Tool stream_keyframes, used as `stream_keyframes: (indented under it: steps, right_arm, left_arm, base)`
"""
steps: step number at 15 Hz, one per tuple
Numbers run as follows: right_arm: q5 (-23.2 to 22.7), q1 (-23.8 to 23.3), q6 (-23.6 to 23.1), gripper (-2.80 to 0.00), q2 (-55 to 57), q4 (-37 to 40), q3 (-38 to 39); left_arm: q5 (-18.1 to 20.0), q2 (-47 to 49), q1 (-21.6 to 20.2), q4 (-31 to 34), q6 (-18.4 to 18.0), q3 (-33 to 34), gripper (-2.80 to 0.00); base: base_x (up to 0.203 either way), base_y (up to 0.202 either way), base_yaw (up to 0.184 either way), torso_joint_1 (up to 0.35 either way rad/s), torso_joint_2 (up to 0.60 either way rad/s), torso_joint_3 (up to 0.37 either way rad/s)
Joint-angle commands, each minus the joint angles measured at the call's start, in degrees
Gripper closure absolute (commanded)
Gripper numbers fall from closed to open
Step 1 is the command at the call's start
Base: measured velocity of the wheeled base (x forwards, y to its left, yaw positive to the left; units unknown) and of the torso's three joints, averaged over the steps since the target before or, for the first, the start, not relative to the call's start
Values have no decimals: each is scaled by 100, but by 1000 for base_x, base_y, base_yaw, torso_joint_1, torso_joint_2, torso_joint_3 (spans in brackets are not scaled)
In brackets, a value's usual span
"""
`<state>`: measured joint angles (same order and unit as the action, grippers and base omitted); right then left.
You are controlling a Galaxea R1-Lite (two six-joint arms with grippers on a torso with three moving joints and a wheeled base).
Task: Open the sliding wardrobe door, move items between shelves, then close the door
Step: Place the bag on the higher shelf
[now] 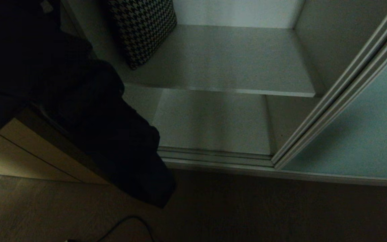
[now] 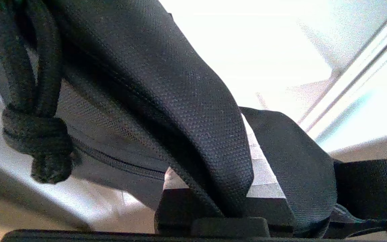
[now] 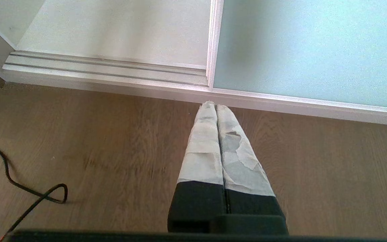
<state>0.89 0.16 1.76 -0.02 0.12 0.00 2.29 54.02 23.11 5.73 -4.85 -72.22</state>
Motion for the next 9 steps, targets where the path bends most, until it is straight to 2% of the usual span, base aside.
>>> stream_keyframes:
  steps: [1,3,5,8,9]
  right_arm:
    - [-1,2,0,0,-15,-2,0]
    - [-1,2,0,0,-15,5,9]
    - [-1,2,0,0,-15,5,0]
    - [-1,2,0,0,-15,-1,9]
    - [-1,2,0,0,-15,5,6]
  left_arm:
    - [65,36,0,-30,-115,-305,0]
    - [435,189,0,-14,-308,-643,0]
    - [716,324,141,6,-335,-746,0]
    - [1475,480,339,15,-332,-918,0]
    - [1610,523,410,15,-332,-936,0]
  base:
    - [0,0,0,0,0,0]
    - [0,0,0,0,0,0]
    - [0,0,0,0,0,0]
    - [0,0,0,0,0,0]
    - [0,0,0,0,0,0]
